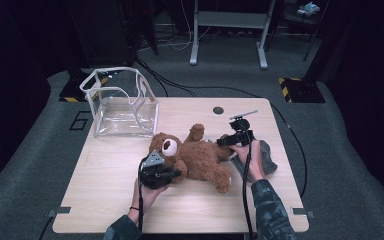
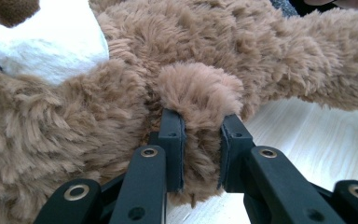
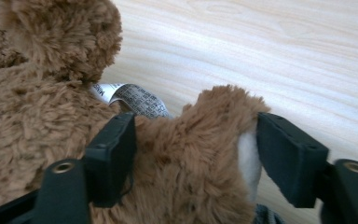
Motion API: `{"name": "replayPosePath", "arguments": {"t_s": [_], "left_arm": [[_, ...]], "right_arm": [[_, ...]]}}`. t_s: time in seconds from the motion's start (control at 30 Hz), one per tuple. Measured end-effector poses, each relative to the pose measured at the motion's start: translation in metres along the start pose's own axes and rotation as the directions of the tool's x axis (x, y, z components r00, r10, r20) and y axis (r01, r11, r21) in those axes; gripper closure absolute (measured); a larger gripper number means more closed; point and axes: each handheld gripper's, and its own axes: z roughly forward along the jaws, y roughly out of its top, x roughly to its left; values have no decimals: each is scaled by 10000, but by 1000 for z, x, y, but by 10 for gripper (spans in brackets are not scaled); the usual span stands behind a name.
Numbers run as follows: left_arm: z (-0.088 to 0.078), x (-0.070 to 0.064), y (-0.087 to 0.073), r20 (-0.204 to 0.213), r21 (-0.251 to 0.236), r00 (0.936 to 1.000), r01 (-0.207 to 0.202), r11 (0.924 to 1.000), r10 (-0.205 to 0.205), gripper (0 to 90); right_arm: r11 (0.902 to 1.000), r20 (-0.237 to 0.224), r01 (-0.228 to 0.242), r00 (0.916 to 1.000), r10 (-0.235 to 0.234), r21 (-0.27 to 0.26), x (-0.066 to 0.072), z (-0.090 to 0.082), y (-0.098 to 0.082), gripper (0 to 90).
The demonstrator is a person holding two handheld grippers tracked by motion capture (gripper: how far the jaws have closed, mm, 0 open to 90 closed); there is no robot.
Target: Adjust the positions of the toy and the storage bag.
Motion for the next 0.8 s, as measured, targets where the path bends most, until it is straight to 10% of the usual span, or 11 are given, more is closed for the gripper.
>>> {"name": "replayPosePath", "arguments": {"t_s": [0.37, 0.8], "left_arm": [[-4, 0, 1, -43, -81, 10000, 35, 10000, -35, 749], [-20, 0, 25, -406, -392, 9973, -628, 9973, 612, 763]], "right_arm": [[9996, -218, 160, 9996, -155, 246, 5, 6, -8, 751], [9881, 568, 947, 9945, -884, -1212, 15, -24, -7, 812]]}}
